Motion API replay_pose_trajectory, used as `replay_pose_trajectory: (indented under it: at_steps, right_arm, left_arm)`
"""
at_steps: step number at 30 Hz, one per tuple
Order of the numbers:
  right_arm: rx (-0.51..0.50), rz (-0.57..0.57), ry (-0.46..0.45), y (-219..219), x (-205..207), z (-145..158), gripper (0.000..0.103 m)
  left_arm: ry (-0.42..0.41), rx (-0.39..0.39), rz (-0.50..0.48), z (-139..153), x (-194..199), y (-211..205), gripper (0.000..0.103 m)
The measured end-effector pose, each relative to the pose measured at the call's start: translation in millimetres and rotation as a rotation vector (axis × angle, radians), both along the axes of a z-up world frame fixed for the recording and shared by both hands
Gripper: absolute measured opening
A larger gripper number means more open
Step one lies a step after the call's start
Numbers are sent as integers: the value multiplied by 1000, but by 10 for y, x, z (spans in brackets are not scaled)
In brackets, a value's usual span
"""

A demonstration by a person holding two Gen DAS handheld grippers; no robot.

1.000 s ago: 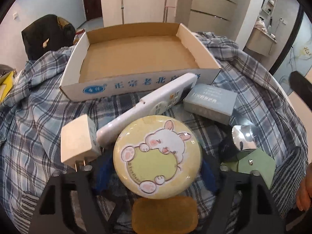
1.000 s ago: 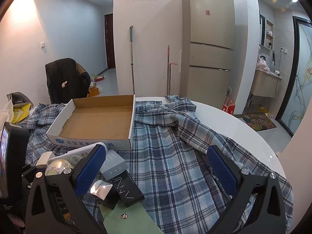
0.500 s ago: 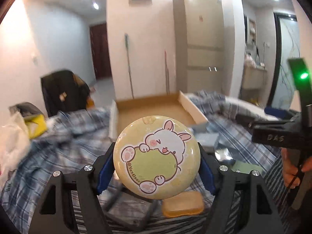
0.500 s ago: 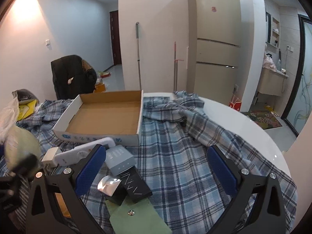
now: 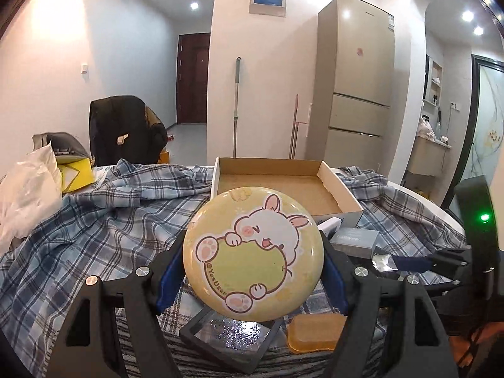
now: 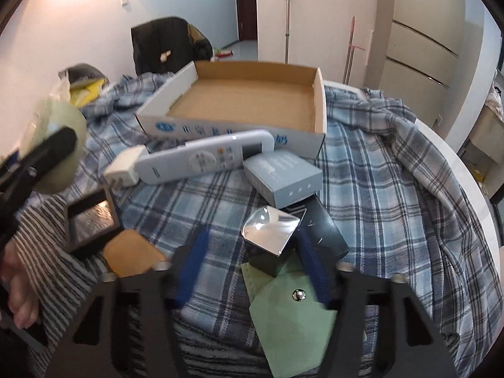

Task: Organize rigid objects
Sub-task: 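Carry the tin toward the cardboard box with left tool while right tool grasps silver cube and carries it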

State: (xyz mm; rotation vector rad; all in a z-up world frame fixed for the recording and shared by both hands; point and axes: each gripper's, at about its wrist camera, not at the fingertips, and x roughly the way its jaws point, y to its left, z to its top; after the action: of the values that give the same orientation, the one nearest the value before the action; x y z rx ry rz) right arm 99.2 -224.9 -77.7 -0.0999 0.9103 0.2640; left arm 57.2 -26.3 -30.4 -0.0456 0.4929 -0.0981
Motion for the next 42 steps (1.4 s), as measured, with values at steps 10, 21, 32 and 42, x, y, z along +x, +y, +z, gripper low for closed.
replay_pose_trajectory:
  at_steps: [10, 21, 32, 42]
  right_arm:
    - [46, 5, 75, -37, 128, -100, 33]
    - [99, -14, 68, -68, 174, -106, 29]
    - [25, 3, -145, 17, -73, 294, 29]
    - [17, -3, -295, 87, 36, 991, 29]
  left_arm:
    - [-7, 12, -7, 0, -37, -32, 77]
    - [-7, -4, 1, 14, -28, -11, 77]
    - [-103, 144, 25, 203, -165, -1, 77]
    - [-116, 111, -3, 773, 5, 100, 77]
